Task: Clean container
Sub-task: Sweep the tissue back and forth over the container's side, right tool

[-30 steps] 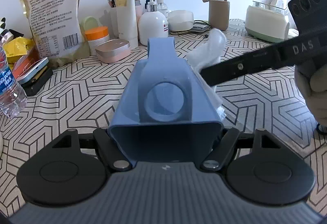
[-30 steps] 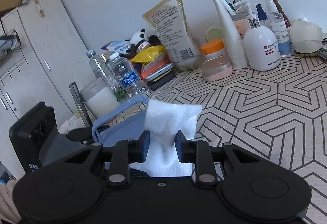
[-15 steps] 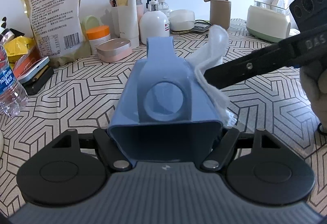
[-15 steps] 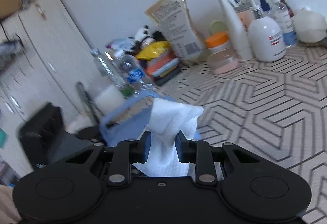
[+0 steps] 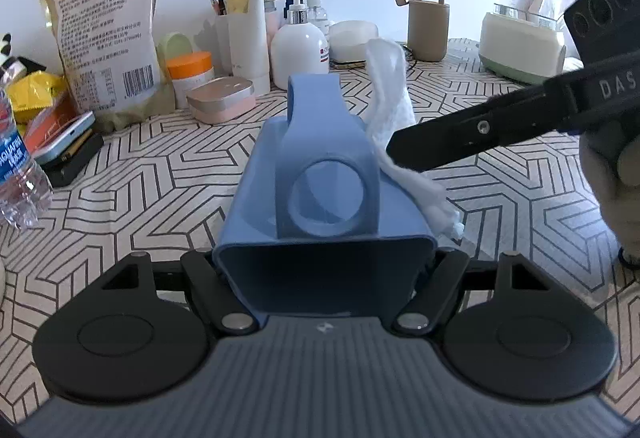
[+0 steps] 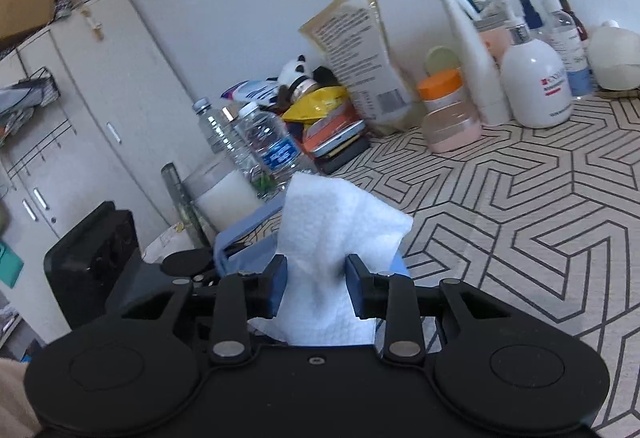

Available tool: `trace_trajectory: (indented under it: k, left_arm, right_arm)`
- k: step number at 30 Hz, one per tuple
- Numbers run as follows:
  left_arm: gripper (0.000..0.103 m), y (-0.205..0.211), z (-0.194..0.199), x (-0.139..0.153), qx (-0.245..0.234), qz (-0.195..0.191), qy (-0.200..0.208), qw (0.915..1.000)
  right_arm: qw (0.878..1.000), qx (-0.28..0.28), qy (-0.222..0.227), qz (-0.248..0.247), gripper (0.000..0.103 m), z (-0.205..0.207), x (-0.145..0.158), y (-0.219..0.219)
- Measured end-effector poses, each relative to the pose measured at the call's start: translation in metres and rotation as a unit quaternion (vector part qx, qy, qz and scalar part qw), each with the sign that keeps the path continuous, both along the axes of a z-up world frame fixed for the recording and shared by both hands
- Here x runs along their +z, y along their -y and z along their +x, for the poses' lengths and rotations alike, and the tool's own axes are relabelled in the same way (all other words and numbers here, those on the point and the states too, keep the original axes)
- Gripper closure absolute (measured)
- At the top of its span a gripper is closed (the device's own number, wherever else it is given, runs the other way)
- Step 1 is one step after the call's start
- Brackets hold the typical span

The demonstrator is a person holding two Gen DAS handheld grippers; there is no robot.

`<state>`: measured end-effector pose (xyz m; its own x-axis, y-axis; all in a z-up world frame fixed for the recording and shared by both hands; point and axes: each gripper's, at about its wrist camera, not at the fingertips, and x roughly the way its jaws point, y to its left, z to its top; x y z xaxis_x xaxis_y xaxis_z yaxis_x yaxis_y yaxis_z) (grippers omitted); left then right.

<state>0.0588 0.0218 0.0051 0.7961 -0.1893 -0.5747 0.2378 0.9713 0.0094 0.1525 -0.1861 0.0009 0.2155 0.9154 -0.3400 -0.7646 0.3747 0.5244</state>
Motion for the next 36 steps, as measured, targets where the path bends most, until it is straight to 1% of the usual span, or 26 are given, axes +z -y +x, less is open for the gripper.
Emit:
trace_trajectory:
  k: [3, 11, 13, 14, 17, 22, 28, 29, 31, 32, 33, 35, 36]
  left_arm:
    - [0.029, 0.002, 0.0, 0.0, 0.0, 0.006, 0.001, 1.0]
    - [0.029, -0.001, 0.002, -0.001, 0.006, -0.001, -0.001, 1.0]
    - [0.029, -0.004, 0.003, -0.001, 0.01, -0.009, -0.004, 0.9999]
    - [0.029, -0.003, 0.003, -0.001, 0.01, -0.006, -0.003, 0.9999]
    - [0.029, 0.0, 0.002, -0.001, 0.009, 0.003, 0.0, 1.0]
    - [0.029, -0.003, 0.004, -0.001, 0.01, -0.006, -0.004, 0.9999]
    - [0.029, -0.003, 0.005, -0.002, 0.013, -0.003, -0.009, 0.9999]
    - [0.029, -0.003, 0.005, -0.002, 0.013, -0.003, -0.009, 0.9999]
    - [0.029, -0.004, 0.005, -0.002, 0.014, -0.005, -0.01, 0.9998]
    - [0.029, -0.004, 0.005, -0.002, 0.015, -0.006, -0.011, 0.9998]
    - [0.029, -0.004, 0.006, -0.002, 0.016, -0.006, -0.011, 0.9998]
    - [0.029, -0.004, 0.006, -0.002, 0.017, -0.004, -0.011, 0.9998]
    - [0.029, -0.004, 0.006, -0.002, 0.017, -0.004, -0.011, 0.9998]
  right_arm:
    - [1.0, -0.005, 0.004, -0.002, 0.067, -0.002, 0.0, -0.001]
    - [1.0, -0.007, 0.014, -0.012, 0.066, -0.006, 0.003, -0.001]
    - [1.0, -0.01, 0.015, -0.011, 0.063, -0.004, 0.002, -0.003]
    - [1.0, -0.013, 0.014, -0.01, 0.057, -0.003, 0.0, -0.004]
    - [1.0, -0.015, 0.003, -0.008, 0.057, 0.0, -0.001, -0.002]
    - [1.0, -0.015, 0.007, -0.011, 0.057, -0.001, -0.001, -0.002]
    - [0.999, -0.019, 0.01, -0.025, 0.057, -0.002, -0.002, -0.003]
    - [0.999, -0.017, 0.017, -0.031, 0.057, -0.003, -0.001, -0.004]
    - [0.998, -0.014, 0.042, -0.054, 0.057, -0.009, 0.0, -0.008]
    - [0.997, -0.011, 0.046, -0.061, 0.06, -0.011, 0.0, -0.01]
    - [0.996, -0.008, 0.05, -0.067, 0.064, -0.012, -0.001, -0.011]
    - [0.997, 0.001, 0.045, -0.065, 0.069, -0.012, -0.002, -0.014]
    - [0.997, 0.002, 0.047, -0.067, 0.069, -0.013, -0.002, -0.014]
